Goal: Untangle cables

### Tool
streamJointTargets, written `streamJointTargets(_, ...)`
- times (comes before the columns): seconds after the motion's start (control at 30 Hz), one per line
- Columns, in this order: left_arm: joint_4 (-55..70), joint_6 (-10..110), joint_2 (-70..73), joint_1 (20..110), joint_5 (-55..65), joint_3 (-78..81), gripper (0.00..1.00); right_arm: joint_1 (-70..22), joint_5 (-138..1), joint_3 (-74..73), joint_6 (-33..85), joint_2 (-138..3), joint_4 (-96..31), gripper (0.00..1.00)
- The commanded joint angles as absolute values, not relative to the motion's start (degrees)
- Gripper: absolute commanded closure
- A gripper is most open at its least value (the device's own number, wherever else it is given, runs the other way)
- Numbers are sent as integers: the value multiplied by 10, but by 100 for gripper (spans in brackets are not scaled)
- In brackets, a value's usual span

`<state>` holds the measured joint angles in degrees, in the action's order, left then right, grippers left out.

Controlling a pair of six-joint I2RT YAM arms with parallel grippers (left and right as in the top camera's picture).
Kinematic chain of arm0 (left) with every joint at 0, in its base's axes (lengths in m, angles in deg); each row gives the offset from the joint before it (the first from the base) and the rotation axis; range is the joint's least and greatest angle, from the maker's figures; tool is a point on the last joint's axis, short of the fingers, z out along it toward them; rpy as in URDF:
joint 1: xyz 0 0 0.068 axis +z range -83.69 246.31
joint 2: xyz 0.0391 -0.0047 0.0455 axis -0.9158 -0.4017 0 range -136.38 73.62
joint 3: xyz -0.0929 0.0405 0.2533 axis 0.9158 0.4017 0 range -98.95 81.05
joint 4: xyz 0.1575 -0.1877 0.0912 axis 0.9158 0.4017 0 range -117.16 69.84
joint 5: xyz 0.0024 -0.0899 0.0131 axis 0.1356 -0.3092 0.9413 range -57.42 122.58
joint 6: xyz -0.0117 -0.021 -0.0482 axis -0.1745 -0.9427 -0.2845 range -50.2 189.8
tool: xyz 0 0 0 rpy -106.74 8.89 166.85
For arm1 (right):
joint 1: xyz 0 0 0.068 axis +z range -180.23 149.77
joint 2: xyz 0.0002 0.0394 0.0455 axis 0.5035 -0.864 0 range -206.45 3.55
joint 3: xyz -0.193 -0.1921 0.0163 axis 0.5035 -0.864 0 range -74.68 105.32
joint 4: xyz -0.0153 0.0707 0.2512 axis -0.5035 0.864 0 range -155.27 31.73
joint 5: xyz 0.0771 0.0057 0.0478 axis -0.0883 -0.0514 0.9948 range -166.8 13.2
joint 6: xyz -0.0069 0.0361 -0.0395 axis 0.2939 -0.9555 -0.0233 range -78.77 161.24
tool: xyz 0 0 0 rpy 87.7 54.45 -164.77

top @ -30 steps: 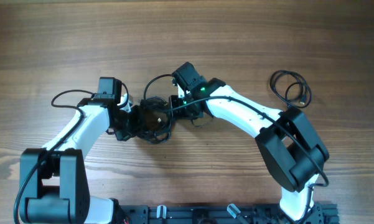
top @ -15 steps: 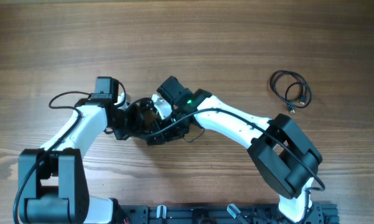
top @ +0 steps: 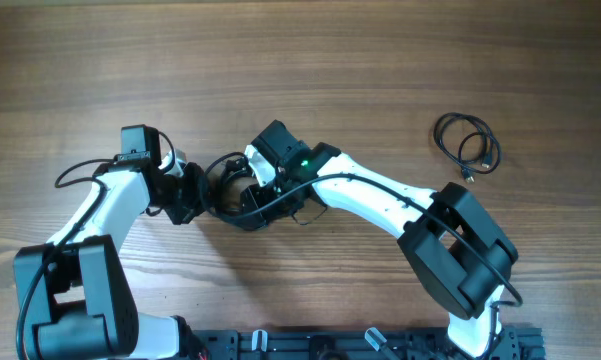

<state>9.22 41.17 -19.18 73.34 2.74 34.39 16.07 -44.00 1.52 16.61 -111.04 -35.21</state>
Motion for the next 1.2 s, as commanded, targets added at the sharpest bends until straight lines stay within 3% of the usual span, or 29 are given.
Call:
streamJointTargets(0.0,63,408,-206,731,37,374,92,161,-468,9,151,-1125,-356,50)
streamJointTargets(0.43,38,408,-228,729,37,384,91,183,-489,9,133,-1126,-363,52)
streamJointTargets(0.7,38,408,-228,729,37,384,91,194,-543,9,36,-1181,-386,56)
streamJointTargets(0.77,38,408,-228,729,37,384,91,194,-543,9,35,-1190,-390,71)
streamJointTargets(0.83,39,408,-228,729,38,384,91,193,-543,10,37,-1188,-391,92)
streamJointTargets(1.0,39,409,-228,729,38,384,91,169,-487,10,38,-1188,-386,96)
streamJointTargets(1.17,39,409,-228,729,43,384,91,110,-269,11,131,-1164,-405,96)
